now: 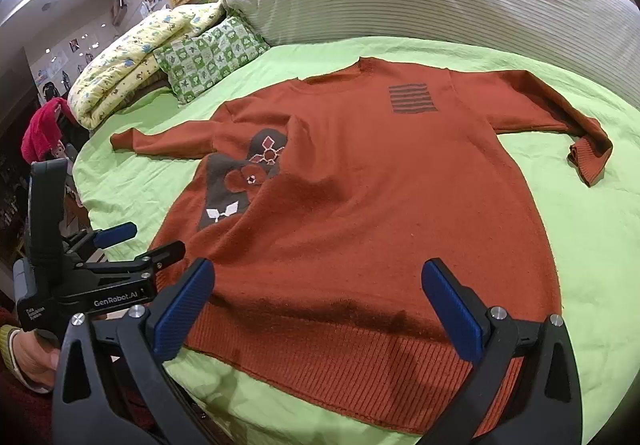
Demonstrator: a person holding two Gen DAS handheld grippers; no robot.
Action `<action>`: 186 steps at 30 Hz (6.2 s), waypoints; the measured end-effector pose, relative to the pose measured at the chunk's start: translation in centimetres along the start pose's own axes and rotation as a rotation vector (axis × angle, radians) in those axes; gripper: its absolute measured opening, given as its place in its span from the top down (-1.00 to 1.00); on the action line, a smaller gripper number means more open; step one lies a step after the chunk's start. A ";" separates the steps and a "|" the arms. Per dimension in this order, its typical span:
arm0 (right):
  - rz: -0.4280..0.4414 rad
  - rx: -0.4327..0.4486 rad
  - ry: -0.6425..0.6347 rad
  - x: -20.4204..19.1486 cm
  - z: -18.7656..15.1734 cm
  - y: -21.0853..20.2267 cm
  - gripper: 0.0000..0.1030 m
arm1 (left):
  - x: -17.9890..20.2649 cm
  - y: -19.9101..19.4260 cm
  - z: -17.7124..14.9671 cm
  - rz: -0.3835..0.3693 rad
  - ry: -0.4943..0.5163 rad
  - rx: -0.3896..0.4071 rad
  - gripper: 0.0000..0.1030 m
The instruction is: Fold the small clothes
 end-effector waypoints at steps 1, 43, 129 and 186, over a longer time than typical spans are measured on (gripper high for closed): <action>0.000 0.001 0.001 0.0 0.0 0.0 -1.00 | 0.0 0.0 0.0 0.000 0.000 -0.001 -0.77; 0.014 -0.002 0.019 0.6 0.1 0.2 -1.00 | 0.0 0.9 0.0 0.005 -0.002 -0.029 -0.77; 0.192 -0.050 0.325 13.3 15.9 12.6 -0.05 | -5.9 15.3 21.7 0.003 -0.165 -0.126 -0.77; -0.083 -0.059 0.356 25.8 15.9 18.0 -0.09 | -7.4 14.6 24.5 -0.224 -0.150 -0.109 0.99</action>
Point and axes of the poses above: each gripper's, at about its wrist camera, not at the fingertips, and y roughly the way its jaws point, x to its right, z to its top, the point moved 5 cm from there along y, roughly the way its jaws point, and after that the axes turned 15 degrees about -y, right-handed, at the moved point
